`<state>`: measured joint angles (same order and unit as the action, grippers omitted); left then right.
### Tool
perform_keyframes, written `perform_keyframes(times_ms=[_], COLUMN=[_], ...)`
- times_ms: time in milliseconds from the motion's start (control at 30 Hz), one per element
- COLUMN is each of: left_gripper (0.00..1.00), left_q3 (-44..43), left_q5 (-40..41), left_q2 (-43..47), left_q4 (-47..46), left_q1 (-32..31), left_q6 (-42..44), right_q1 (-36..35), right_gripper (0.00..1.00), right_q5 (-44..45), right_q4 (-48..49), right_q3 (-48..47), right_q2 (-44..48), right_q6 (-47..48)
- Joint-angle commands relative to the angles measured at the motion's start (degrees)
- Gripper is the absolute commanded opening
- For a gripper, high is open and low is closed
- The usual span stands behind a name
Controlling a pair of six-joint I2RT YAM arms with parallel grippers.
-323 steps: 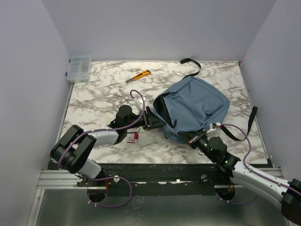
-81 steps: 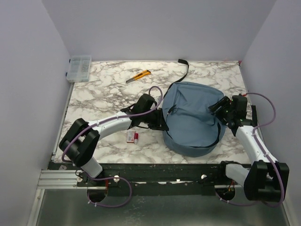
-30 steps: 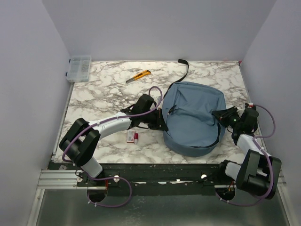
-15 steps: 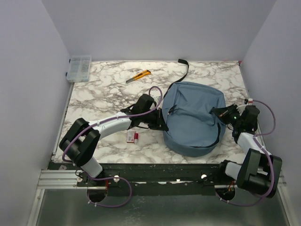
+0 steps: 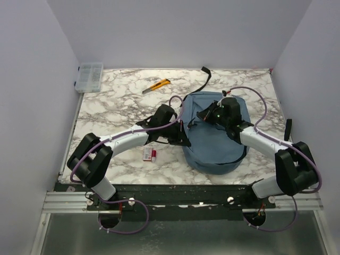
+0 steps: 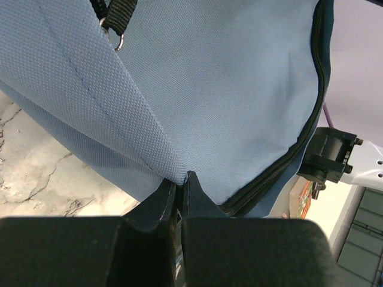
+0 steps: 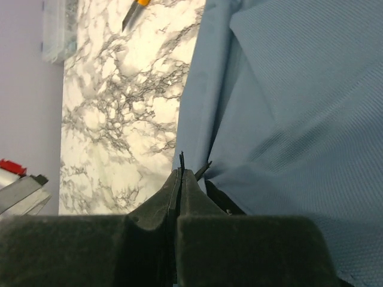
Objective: Pack the student bag
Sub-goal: Unzip the student bag at the center of the board.
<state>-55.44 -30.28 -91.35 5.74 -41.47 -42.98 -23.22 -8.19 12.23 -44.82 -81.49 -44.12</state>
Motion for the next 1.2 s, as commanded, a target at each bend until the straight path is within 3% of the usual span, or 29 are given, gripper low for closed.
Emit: perform_keyframes(times_ms=[0, 100, 200, 467, 600, 733, 800, 933, 1167], left_gripper=[0.0, 0.0, 0.0, 0.0, 0.0, 0.0, 0.0, 0.0, 0.0], left_q3=[-0.31, -0.19, -0.37, 0.61, 2.05, 2.2, 1.68, 0.95, -2.29], left_q5=[-1.15, -0.84, -0.61, -0.47, -0.56, -1.9, -3.08, -5.12, -6.93], left_q2=[2.27, 2.25, 2.4, 2.34, 2.88, 2.54, 1.84, 0.14, -1.82], left_q4=[-1.69, -1.78, -1.87, -2.18, -2.62, -2.75, -2.67, -2.66, 0.24], left_q1=[-0.09, -0.08, 0.04, 0.9, 1.82, 3.43, 3.94, 4.23, 5.71], left_q6=[0.84, 0.68, 0.79, 1.24, 1.23, 0.8, 0.81, -0.24, -0.12], right_q1=[-0.37, -0.4, -0.38, -4.46, -2.94, -0.79, 2.2, 8.15, 8.5], right_gripper=[0.0, 0.0, 0.0, 0.0, 0.01, 0.47, 0.59, 0.55, 0.36], right_q5=[2.86, 0.48, 3.59, -4.04, -4.37, 1.45, 1.75, 1.5, 1.51], right_q4=[1.12, -0.06, 0.56, 12.58, 3.62, -13.46, -16.85, -19.76, -16.97], right_q3=[-2.78, -4.51, -2.71, -0.1, -3.27, -8.27, -6.95, -4.29, 3.54], right_q2=[-2.65, -5.65, -4.94, -10.83, -6.65, -0.86, 2.74, 7.32, 13.77], right_q6=[-1.83, -2.25, -3.79, -11.88, -5.82, 5.22, 8.25, 11.38, 11.18])
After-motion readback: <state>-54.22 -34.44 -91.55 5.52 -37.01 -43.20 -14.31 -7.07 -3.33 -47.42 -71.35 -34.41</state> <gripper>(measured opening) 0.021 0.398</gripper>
